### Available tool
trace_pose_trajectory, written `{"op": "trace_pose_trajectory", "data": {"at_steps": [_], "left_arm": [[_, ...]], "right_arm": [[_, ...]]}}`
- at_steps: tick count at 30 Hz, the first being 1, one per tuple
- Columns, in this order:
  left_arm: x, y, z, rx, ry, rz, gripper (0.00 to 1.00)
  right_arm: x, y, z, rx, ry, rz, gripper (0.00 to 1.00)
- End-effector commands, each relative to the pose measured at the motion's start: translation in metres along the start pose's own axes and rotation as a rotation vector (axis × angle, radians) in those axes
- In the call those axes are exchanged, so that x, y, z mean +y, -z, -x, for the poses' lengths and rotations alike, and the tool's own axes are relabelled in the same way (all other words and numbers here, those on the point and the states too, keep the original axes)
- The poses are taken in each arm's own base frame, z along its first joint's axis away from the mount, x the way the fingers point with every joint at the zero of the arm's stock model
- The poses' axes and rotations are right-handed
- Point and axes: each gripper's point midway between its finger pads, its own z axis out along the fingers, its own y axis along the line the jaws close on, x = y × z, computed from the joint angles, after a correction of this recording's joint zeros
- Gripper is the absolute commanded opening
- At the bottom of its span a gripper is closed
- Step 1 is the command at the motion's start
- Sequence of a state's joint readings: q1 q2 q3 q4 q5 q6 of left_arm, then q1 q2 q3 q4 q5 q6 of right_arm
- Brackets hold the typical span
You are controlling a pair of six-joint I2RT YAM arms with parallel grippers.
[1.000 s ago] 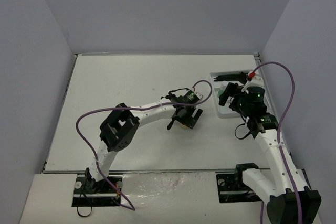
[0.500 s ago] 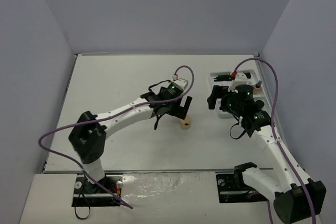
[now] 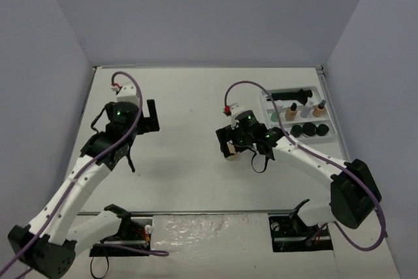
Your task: Organize the makeup
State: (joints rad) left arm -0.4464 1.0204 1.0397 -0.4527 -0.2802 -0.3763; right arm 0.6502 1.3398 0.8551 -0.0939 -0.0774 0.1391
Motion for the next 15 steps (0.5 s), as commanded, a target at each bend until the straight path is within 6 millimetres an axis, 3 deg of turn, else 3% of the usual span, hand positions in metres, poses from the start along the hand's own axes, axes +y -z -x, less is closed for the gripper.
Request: {"op": "trace_pose_trajectory", "data": {"at_steps": [1,4,8,15], "left_arm": [[0.063,0.028,-0.005,-0.045,-0.006,0.161,0.97],[0.092,0.036,-0.013,-0.053,0.021,0.234,0.97],[0.107,0.038,-0.024,-0.057,0.048,0.272,0.97],[0.102,0.022,-0.028,-0.033,0.050,0.250,0.97]], "right_arm": [[0.011,-0.023,0.018,-0.021,0.056,-0.023,1.00],[0.006,-0.034,0.010,0.004,0.047,-0.068,1.00],[-0.003,-0.047,-0.005,0.052,0.042,-0.123,1.00],[-0.007,-0.050,-0.010,0.060,0.037,-0.147,0.91]]}}
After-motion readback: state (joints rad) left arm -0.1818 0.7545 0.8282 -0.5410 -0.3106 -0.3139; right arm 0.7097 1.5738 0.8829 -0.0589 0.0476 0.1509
